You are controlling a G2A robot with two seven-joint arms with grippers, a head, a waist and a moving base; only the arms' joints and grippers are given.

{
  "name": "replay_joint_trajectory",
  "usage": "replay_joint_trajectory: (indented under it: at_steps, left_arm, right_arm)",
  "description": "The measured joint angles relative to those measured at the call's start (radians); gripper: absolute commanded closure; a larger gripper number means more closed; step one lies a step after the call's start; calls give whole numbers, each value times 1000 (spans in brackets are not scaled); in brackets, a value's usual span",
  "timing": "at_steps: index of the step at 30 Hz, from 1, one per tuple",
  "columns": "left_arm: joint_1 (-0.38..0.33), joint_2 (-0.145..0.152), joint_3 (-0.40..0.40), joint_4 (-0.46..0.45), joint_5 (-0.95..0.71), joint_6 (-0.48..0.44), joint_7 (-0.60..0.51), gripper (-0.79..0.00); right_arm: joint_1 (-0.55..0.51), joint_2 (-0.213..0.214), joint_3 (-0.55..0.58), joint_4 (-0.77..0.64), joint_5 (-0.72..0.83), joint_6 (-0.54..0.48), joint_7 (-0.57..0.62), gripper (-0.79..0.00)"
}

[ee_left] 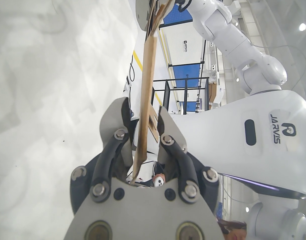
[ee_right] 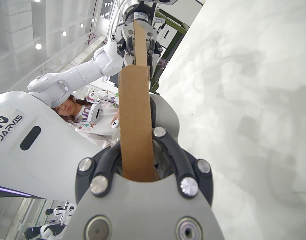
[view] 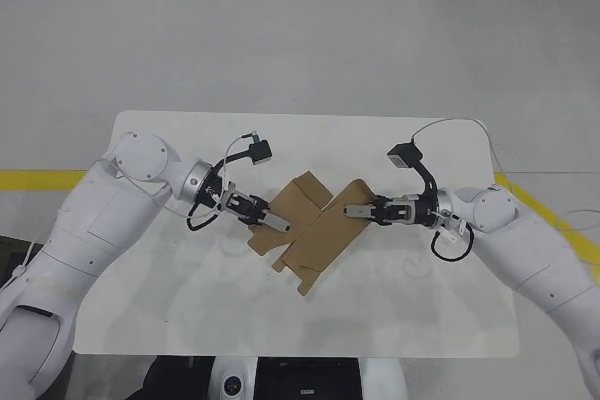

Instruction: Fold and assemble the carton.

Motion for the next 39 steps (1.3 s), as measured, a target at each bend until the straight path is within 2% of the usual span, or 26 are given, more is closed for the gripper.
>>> replay_joint_trajectory:
  at_steps: [8, 19, 31, 39]
  left_arm:
    - [-3, -1, -42, 59, -5, -16, 74, -785]
    - [19, -9, -59, 16, -6, 62, 140, -785]
    - [29, -4, -111, 10, -52, 118, 85, -785]
    - [39, -1, -151, -18, -70, 108, 82, -785]
  right_arm:
    - [0, -1, 5, 71, 26, -73, -74, 0]
    - [18, -46, -13, 154, 43, -115, -116, 0]
    - [39, -101, -9, 289, -2, -149, -150, 0]
    - [49, -135, -5, 319, -39, -141, -142, 0]
